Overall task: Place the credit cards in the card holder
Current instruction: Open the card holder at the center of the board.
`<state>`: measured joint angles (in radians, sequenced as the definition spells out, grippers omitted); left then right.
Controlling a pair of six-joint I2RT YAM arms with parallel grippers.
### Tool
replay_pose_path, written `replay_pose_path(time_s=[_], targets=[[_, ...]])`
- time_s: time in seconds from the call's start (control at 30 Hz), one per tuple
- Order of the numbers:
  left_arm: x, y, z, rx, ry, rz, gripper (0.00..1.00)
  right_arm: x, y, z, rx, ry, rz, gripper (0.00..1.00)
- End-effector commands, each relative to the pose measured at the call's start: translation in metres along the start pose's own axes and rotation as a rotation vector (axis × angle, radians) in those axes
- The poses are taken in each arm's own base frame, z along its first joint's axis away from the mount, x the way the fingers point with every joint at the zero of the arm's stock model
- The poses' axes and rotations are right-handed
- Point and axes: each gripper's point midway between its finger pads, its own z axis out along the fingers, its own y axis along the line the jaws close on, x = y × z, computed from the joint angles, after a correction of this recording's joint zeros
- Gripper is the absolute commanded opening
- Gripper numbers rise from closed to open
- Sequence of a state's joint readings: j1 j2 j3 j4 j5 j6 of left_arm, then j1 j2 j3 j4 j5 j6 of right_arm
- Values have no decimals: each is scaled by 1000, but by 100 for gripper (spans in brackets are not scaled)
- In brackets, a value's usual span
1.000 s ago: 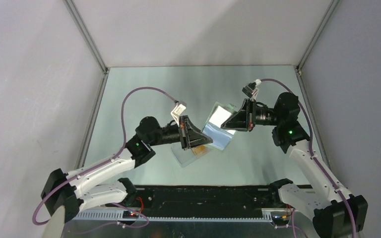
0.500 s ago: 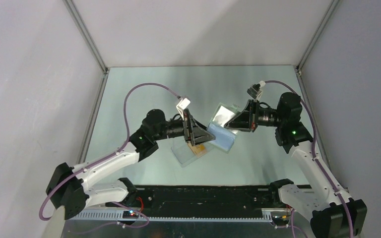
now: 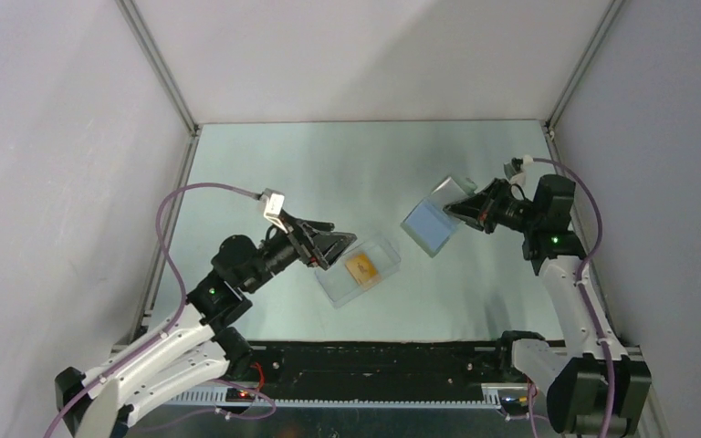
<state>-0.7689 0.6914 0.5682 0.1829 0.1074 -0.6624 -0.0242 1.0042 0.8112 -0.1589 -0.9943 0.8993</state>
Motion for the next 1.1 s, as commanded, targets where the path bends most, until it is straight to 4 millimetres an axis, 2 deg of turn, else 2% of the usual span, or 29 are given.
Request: replay_pose_path(time_s=[0.0,0.03,0.2,0.43,0.53,0.77,0.83,0.9,1.07], targets=[[-5,18,-3,-86,-42,0,99,-26,-35,-5,38,-164,46,0],[-3,17,-3,-83,-33,-5,99,-26,-52,-5,67,-191,79,0],[4,13,3,-62,8,-32,98,-34,-99,-4,175,-288,132,0],[9,0,11,-1,67,-31,97,-23,-167,2,300,-320,242,0],[8,-5,12,19,73,-29,97,-18,-184,4,326,-322,263,0],[4,-14,12,60,63,-25,97,12,-222,1,443,-295,346,4],[4,-15,12,68,61,-25,97,20,-227,0,467,-278,376,8],[3,-15,11,70,56,-24,97,25,-231,-2,490,-269,405,17],[2,-16,10,72,46,-19,97,34,-232,-9,532,-263,444,49]])
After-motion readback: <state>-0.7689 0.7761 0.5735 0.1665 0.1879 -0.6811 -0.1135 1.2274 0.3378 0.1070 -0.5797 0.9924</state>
